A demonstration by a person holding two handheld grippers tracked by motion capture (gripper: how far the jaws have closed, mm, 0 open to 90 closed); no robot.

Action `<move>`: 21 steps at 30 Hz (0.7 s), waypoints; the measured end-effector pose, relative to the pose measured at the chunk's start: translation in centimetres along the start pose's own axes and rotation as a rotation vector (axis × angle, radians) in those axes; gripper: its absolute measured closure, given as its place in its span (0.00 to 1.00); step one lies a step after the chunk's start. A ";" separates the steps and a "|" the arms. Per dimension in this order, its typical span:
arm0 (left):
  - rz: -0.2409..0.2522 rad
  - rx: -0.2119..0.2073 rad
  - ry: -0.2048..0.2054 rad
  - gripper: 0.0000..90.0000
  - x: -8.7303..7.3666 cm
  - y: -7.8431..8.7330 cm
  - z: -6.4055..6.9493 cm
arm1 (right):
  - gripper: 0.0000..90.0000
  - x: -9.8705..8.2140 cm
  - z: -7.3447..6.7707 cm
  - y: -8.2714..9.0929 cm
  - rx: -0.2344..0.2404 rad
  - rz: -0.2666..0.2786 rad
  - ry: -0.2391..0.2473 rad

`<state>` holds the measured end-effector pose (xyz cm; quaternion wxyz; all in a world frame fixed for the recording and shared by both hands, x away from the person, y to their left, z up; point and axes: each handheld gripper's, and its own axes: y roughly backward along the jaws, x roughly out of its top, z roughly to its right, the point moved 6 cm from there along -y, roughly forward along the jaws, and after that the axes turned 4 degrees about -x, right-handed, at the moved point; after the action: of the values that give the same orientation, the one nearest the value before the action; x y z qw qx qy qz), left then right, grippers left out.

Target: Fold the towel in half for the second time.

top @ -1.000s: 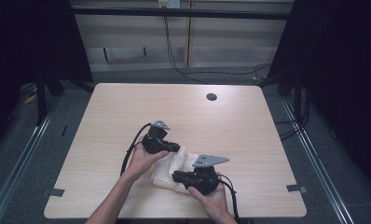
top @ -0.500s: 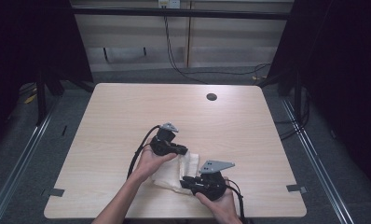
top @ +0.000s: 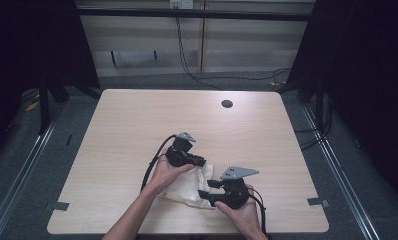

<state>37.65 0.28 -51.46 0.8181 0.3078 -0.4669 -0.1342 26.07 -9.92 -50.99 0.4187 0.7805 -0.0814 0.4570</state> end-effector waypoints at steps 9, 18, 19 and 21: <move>0.001 -0.025 -0.004 0.83 0.1 -0.8 0.8 | 0.58 0.1 2.5 -1.2 -0.047 -0.039 -0.020; 0.063 -0.024 0.019 0.61 0.2 1.0 0.2 | 0.56 0.0 3.6 -2.5 -0.079 -0.055 -0.065; 0.067 -0.017 0.018 0.59 0.2 1.3 0.1 | 0.55 0.0 3.7 -2.5 -0.077 -0.054 -0.065; 0.074 -0.003 0.019 0.56 0.0 2.1 -0.2 | 0.55 -0.1 3.9 -2.4 -0.094 -0.057 -0.066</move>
<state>37.65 1.95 -50.27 0.8273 0.2905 -0.4699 -0.1015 29.79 -11.25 -53.35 0.4647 0.7767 -0.0941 0.4147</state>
